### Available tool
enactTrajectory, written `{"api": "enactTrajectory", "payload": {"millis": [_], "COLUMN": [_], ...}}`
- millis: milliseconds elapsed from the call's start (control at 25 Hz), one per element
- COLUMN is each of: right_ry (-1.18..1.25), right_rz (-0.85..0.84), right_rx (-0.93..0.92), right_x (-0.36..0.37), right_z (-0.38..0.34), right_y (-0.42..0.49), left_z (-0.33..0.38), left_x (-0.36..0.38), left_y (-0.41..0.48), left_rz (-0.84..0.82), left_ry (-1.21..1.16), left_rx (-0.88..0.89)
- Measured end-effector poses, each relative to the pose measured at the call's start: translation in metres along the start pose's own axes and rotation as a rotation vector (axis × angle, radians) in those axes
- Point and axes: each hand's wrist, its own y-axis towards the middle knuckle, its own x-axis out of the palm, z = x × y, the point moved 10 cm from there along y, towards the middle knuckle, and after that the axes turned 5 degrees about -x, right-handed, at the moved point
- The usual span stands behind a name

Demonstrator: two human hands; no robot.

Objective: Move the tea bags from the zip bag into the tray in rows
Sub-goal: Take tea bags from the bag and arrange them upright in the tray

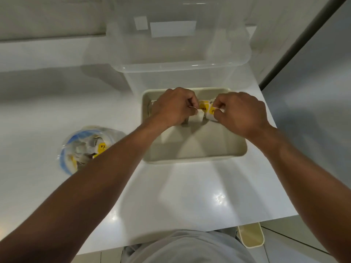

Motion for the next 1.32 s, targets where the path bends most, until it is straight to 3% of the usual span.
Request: {"api": "enactTrajectory", "payload": {"millis": [160, 360, 640, 1120, 1320], "right_ry": [-0.254, -0.328, -0.527, -0.559, -0.505], "right_rz": [0.001, -0.141, -0.149, -0.262, -0.214], "right_rx": [-0.119, -0.235, -0.237, -0.246, -0.17], "right_x": [0.019, 0.027, 0.023, 0.019, 0.026], "right_z": [0.008, -0.004, -0.014, -0.025, -0.023], "right_y": [0.013, 0.009, 0.036, 0.032, 0.034], "left_z": [0.0, -0.002, 0.0, 0.019, 0.014], "left_x": [0.024, 0.044, 0.038, 0.033, 0.04], "left_y": [0.021, 0.027, 0.038, 0.03, 0.032], "left_rz": [0.041, -0.081, 0.152, 0.295, 0.282], "left_ry": [0.022, -0.024, 0.291, 0.51, 0.65], "left_rx": [-0.069, -0.048, -0.079, 0.15, 0.094]}}
